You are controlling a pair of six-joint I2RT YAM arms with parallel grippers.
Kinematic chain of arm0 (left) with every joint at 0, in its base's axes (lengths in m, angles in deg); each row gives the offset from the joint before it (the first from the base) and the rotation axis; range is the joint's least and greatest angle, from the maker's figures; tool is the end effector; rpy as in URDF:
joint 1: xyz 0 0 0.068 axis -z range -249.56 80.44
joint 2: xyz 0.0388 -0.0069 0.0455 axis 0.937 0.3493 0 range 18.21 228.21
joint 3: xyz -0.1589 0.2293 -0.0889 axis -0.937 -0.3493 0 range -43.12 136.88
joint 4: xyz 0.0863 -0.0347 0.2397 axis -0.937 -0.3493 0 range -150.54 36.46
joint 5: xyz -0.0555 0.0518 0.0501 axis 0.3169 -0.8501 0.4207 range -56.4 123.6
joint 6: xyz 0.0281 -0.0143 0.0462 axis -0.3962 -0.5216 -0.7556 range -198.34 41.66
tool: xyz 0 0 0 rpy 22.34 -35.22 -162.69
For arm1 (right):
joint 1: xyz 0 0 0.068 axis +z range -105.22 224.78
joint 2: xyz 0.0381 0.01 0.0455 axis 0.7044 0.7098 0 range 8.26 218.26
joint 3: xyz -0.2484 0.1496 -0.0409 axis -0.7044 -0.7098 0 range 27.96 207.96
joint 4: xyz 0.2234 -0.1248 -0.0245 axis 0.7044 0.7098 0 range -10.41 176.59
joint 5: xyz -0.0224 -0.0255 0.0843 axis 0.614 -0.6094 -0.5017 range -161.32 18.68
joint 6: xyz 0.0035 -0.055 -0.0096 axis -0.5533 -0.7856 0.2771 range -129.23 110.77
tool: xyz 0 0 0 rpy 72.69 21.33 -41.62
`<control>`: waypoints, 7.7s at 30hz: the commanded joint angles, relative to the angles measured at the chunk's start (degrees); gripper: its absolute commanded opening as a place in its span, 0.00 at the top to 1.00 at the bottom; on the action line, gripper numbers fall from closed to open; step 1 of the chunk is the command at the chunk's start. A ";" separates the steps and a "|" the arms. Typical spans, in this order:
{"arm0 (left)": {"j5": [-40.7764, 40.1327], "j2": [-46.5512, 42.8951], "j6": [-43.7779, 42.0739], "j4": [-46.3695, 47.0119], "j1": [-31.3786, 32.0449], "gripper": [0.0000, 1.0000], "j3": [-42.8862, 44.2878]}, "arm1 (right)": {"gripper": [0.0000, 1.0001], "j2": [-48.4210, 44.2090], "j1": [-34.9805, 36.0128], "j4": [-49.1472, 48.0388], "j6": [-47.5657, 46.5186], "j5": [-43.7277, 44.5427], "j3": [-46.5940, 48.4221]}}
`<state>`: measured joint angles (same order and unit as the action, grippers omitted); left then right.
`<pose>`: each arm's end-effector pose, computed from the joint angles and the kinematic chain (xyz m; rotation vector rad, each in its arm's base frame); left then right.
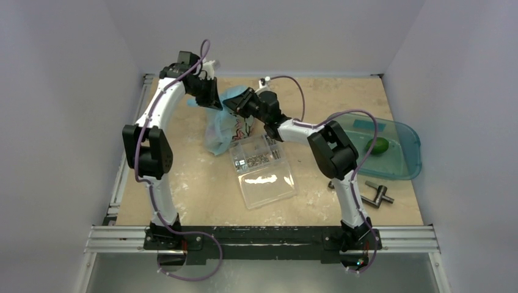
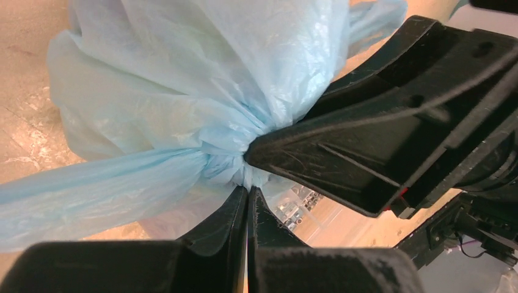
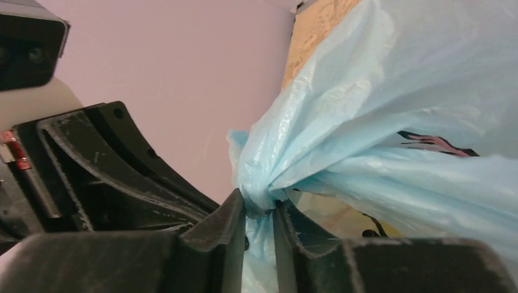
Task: Take the fake fruits out of the plastic bag
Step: Untie the plastic bag at the center of the board.
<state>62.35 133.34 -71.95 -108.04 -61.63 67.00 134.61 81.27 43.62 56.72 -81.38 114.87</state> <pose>0.4336 -0.0791 0.3170 0.2149 2.5782 -0.7439 0.4174 0.3172 0.2297 0.3228 1.8323 1.4627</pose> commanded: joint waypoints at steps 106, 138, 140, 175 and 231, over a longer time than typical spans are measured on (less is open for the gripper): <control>-23.87 -1.80 -6.04 -0.18 4.56 0.70 4.22 | 1.00 5.67 -6.44 -7.24 14.98 -22.39 12.14; -28.27 -6.30 -3.19 0.44 -0.44 1.00 1.39 | 1.00 5.70 -13.72 -7.94 17.10 -26.48 11.95; -27.26 -7.34 -2.78 1.20 -1.42 1.00 0.26 | 1.00 7.02 -14.63 -5.82 16.18 -27.56 13.77; -2.86 -9.13 4.38 5.59 -4.50 1.00 -3.20 | 0.42 -3.72 -3.26 4.73 7.60 -7.57 4.72; -9.07 -10.63 2.31 4.62 -7.92 1.00 -3.69 | 1.00 6.53 -19.01 -0.74 13.51 -22.77 12.94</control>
<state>54.14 124.93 -68.93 -102.82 -68.28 62.87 141.12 65.58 45.68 72.37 -103.59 128.07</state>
